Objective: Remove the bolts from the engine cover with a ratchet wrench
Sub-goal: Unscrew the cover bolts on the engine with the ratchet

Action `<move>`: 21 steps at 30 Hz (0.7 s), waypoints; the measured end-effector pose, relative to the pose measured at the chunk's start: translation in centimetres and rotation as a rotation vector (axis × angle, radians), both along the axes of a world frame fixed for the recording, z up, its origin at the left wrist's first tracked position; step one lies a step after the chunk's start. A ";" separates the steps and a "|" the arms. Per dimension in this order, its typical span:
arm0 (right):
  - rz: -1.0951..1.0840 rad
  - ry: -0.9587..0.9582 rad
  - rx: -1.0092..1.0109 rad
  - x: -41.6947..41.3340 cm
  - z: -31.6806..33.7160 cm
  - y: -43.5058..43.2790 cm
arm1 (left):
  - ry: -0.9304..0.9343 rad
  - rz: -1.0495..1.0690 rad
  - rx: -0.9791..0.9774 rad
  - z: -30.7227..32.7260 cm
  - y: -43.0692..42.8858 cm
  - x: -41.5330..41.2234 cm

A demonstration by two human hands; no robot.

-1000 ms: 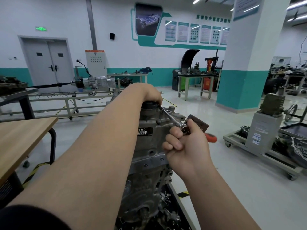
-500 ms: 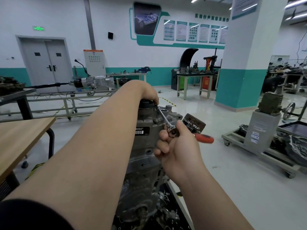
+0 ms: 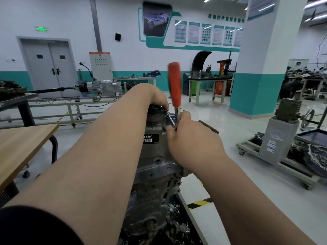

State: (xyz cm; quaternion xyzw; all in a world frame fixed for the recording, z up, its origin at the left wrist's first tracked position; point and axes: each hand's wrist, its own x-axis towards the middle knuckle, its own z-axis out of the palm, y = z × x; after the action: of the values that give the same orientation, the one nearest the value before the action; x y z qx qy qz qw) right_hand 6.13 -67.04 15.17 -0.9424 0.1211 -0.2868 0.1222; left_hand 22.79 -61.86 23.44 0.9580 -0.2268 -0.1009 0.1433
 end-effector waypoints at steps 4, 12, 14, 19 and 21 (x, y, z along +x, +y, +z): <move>0.056 0.010 0.074 0.5 -0.1 0.4 | -0.040 -0.004 -0.035 -0.3 0.2 -0.1; 0.372 -0.165 1.397 0.6 -0.9 0.9 | -0.085 0.061 -0.111 -0.8 0.4 0.7; 0.433 -0.215 1.687 0.5 -0.9 1.5 | -0.079 0.059 -0.109 -0.7 0.5 0.6; 0.554 -0.293 2.217 0.1 -1.2 2.5 | -0.093 0.050 -0.080 -0.7 0.3 0.2; 0.595 -0.311 2.371 0.0 -1.3 2.7 | -0.083 0.049 -0.070 -0.7 0.3 0.2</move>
State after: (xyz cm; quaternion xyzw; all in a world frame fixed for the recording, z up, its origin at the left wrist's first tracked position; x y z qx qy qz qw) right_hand 6.13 -64.34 13.87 -0.1956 0.0715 -0.0698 0.9756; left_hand 22.96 -61.55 22.72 0.9611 -0.2124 -0.0494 0.1697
